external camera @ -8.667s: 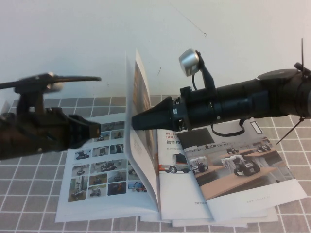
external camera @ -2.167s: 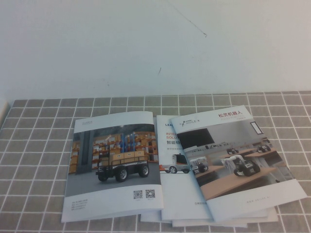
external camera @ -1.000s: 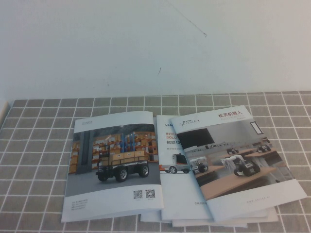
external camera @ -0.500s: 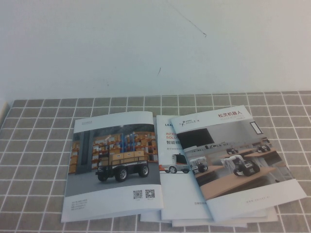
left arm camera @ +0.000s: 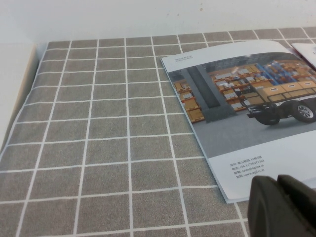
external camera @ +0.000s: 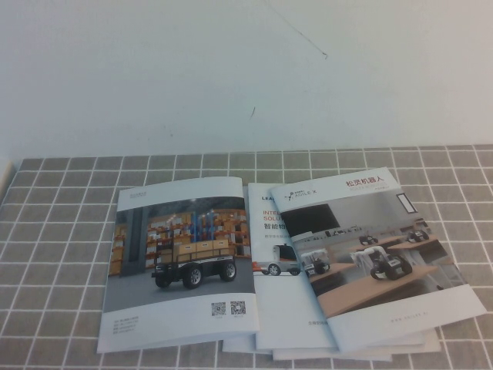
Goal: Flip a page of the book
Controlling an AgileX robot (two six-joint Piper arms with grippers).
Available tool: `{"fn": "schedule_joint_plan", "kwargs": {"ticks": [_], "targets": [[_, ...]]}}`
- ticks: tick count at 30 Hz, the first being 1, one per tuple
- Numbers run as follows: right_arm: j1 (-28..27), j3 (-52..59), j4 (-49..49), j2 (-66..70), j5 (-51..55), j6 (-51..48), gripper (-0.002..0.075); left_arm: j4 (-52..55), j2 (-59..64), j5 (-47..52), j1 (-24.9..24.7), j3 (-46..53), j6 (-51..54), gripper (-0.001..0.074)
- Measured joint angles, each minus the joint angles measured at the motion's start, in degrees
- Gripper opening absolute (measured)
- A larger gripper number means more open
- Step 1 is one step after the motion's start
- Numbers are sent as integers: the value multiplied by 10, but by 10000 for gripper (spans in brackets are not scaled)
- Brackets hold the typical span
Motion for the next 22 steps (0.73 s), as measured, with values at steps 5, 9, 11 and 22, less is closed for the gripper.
{"fn": "schedule_joint_plan", "kwargs": {"ticks": [5, 9, 11, 22], "targets": [[-20, 43, -1, 0, -59, -11, -3, 0, 0, 0, 0, 0, 0, -4], [-71, 78, 10, 0, -73, -11, -3, 0, 0, 0, 0, 0, -1, -4], [-85, 82, 16, 0, -64, -11, -3, 0, 0, 0, 0, 0, -4, -4], [-87, 82, 17, 0, 16, -11, -3, 1, 0, 0, 0, 0, -4, -4]]}}
